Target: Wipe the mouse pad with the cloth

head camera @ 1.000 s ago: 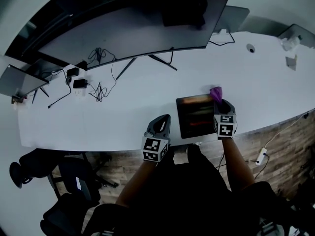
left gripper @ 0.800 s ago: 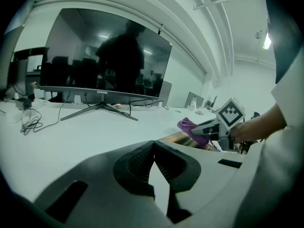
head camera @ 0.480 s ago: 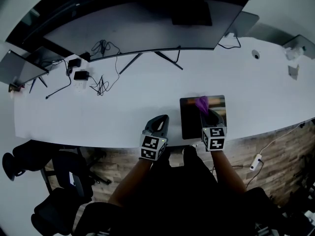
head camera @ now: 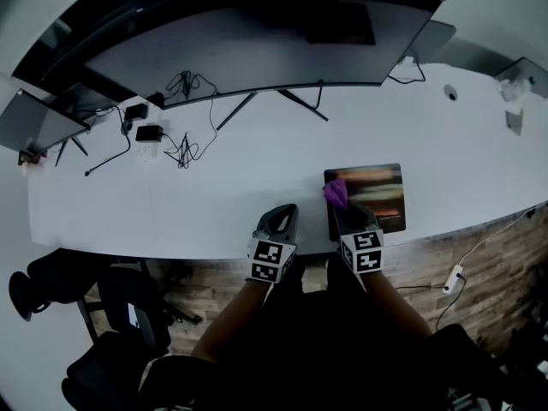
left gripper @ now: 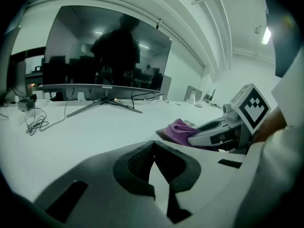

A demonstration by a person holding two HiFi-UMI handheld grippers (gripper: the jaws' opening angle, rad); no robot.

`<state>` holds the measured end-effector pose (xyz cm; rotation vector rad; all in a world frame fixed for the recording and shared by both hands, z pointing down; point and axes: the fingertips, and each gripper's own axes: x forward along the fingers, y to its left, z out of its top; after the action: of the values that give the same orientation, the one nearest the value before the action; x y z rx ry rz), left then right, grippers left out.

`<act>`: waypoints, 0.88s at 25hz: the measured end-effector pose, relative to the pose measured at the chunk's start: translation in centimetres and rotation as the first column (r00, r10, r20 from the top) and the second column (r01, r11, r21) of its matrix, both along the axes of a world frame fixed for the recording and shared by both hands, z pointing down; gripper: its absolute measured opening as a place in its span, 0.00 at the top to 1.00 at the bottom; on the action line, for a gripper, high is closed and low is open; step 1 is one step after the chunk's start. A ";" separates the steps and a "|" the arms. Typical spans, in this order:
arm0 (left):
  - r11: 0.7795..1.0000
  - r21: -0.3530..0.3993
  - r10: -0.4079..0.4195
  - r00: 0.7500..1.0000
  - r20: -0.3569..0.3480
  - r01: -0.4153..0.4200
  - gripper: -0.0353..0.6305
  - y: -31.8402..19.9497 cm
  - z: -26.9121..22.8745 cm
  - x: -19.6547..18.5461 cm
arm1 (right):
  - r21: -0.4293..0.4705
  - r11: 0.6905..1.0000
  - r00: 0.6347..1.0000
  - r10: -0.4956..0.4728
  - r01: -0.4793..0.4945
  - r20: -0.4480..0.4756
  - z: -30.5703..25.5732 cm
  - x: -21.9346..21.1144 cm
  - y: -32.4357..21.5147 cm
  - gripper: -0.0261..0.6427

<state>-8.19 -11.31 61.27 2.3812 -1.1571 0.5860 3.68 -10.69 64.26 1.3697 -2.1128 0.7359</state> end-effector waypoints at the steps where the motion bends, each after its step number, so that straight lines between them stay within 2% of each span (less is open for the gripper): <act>1: 1.000 -0.001 0.001 1.000 0.002 -0.001 0.92 0.1 0.1 -0.1 | -0.002 1.000 1.000 -0.001 0.001 0.004 0.0 -0.3 0.2 0.79; 11: 1.000 0.013 0.027 1.000 -0.010 -0.027 0.92 0.7 -0.3 0.0 | -0.031 0.999 0.999 0.039 -0.038 0.038 1.3 -1.2 0.8 0.79; 22: 0.998 0.016 0.053 0.999 -0.008 -0.053 0.92 0.8 -0.3 0.6 | -0.008 0.998 0.998 0.068 -0.068 0.005 1.3 1.7 0.6 0.79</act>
<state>-7.61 -10.47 60.96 2.4317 -1.1014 0.5857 5.43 -10.08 65.56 1.4435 -2.0739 0.7748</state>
